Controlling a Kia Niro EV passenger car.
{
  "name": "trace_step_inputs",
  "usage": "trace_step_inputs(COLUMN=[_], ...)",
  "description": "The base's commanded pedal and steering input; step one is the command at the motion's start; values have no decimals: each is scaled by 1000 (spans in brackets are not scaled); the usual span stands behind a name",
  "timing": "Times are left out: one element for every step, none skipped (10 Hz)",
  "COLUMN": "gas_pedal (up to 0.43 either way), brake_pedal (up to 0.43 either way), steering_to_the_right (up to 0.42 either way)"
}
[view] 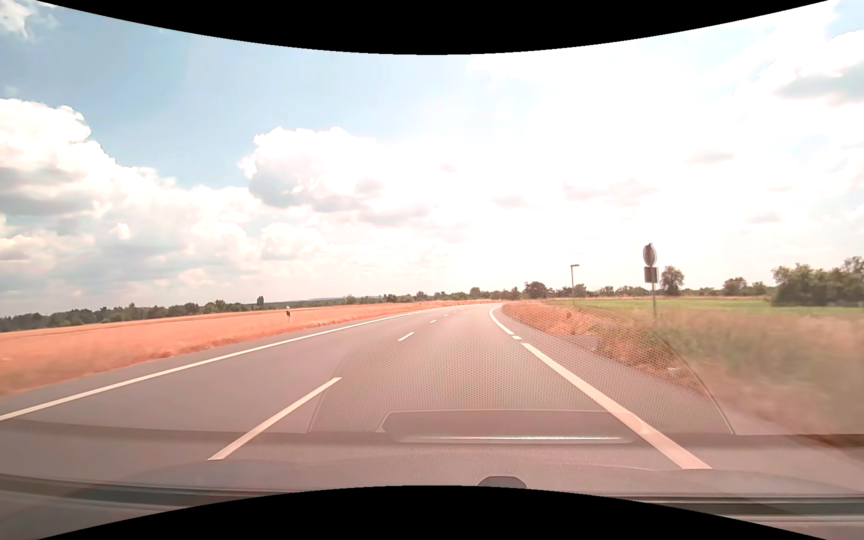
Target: Follow the waypoints while adhering to traffic rules and regulations
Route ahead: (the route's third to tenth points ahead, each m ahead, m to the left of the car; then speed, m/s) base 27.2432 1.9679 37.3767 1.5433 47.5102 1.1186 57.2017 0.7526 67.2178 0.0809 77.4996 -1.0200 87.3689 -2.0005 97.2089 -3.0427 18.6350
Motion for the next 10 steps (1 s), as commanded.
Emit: trace_step_inputs(gas_pedal=[39,39,39,39,39,39,39,39,39,39], brake_pedal=[0,0,0,0,0,0,0,0,0,0], steering_to_the_right=[-1,-1,-1,0,0,0,0,0,0,0])
